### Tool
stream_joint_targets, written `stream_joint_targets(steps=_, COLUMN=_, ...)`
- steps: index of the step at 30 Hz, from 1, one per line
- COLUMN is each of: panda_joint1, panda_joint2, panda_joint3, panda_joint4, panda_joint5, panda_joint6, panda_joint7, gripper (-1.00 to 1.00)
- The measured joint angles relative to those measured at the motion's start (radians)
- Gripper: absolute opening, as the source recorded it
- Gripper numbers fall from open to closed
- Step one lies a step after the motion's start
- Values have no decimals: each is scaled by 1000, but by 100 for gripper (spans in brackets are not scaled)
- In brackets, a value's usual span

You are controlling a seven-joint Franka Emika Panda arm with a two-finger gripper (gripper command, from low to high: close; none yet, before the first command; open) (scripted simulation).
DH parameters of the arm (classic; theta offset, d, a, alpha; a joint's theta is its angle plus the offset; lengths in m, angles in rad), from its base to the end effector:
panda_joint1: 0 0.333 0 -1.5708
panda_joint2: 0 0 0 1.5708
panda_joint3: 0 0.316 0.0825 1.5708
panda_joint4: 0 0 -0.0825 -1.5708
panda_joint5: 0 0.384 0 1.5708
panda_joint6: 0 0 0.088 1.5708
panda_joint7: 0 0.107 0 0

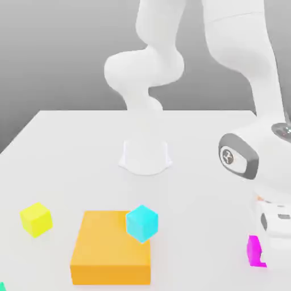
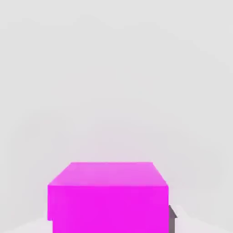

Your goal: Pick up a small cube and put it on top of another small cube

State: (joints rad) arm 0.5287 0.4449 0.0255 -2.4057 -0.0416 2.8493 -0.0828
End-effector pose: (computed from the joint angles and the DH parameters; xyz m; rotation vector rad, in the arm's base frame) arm 0.4129 0.2593 0.1315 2.9636 1.0389 -0.0011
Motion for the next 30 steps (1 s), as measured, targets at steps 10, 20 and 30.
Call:
stream_joint_targets(steps=10, panda_joint1=-122, panda_joint2=-335, panda_joint3=-40, panda_joint4=-114, panda_joint5=20, panda_joint6=-218, panda_joint7=-261, gripper=-100)
stream_joint_targets(steps=20, panda_joint1=-327, panda_joint2=-668, panda_joint3=-198, panda_joint4=-290, panda_joint5=-28, panda_joint6=-375, panda_joint7=-754, gripper=-100)
stream_joint_targets(steps=30, panda_joint1=-334, panda_joint2=-543, panda_joint3=-243, panda_joint4=-346, panda_joint5=2, panda_joint6=-196, panda_joint7=-860, gripper=100)
